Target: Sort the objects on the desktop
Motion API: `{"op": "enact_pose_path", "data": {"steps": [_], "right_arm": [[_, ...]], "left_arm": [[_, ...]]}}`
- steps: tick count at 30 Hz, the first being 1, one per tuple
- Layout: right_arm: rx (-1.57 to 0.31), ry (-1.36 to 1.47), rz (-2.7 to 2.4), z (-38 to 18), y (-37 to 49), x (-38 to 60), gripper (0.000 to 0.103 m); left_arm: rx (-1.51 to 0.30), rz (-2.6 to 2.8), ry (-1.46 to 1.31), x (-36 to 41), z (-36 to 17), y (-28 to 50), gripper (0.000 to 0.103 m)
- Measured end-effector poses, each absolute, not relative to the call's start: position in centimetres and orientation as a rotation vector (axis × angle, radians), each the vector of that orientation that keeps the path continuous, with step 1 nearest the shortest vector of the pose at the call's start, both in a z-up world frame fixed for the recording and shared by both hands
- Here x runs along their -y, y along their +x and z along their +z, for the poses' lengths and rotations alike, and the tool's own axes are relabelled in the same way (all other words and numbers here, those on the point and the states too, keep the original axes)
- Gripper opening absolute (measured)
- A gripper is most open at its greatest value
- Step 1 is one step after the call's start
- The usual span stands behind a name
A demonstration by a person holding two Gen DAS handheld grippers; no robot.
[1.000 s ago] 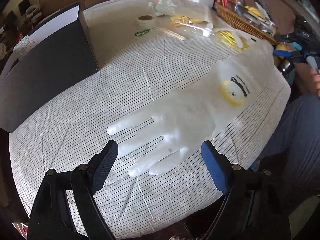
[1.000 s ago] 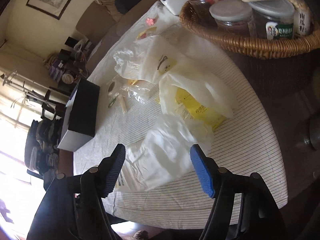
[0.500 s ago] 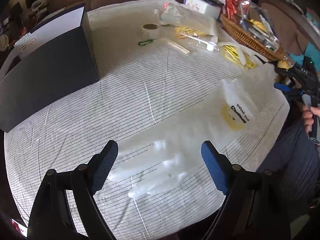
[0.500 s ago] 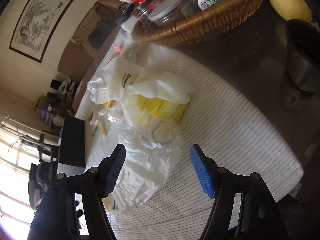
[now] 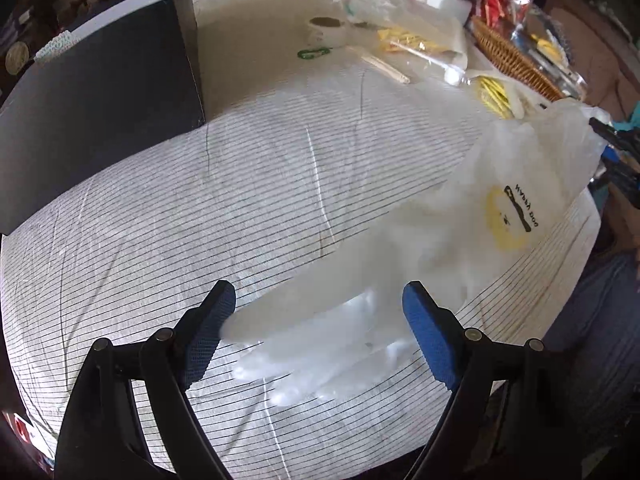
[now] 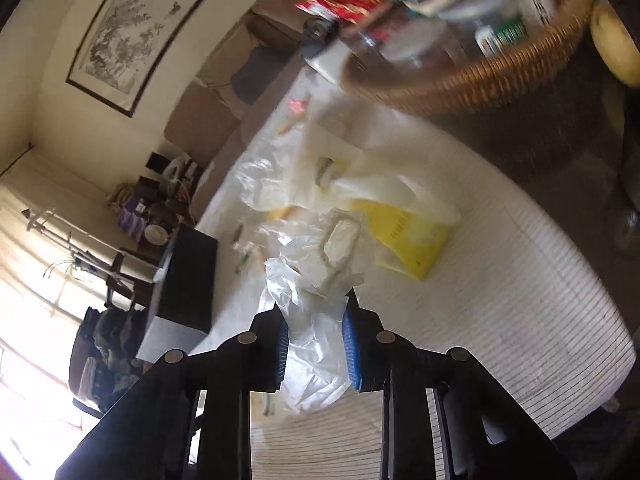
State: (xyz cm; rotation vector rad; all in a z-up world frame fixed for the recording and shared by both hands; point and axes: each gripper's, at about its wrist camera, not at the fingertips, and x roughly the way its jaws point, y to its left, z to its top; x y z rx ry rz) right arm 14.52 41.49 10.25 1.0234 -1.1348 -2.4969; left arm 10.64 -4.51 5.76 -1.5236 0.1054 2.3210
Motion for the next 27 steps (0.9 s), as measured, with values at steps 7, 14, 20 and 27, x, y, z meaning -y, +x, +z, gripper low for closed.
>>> {"op": "enact_pose_path", "data": {"steps": [7,14,20,27], "right_arm": [[0.823,0.678,-2.624,29.5,14.9,-41.4,0.021],[0.428,0.519,-2.769,43.8,17.4,-35.6,0.021],[0.169,0.616,-2.756,37.1,16.8,-21.9,0.020],[0.125,1.194,-2.340,13.4,16.9,-3.6,0.022]], "left_arm": [[0.102,2.394,-1.323,8.1,14.2,10.3,0.084],[0.134,2.461,-1.198,11.3,18.6,10.9,0.085],[0.207,2.513,-1.212,16.6,18.3,12.0,0.085],[0.226,2.598,-1.355,23.8,15.8,12.5,0.085]]}}
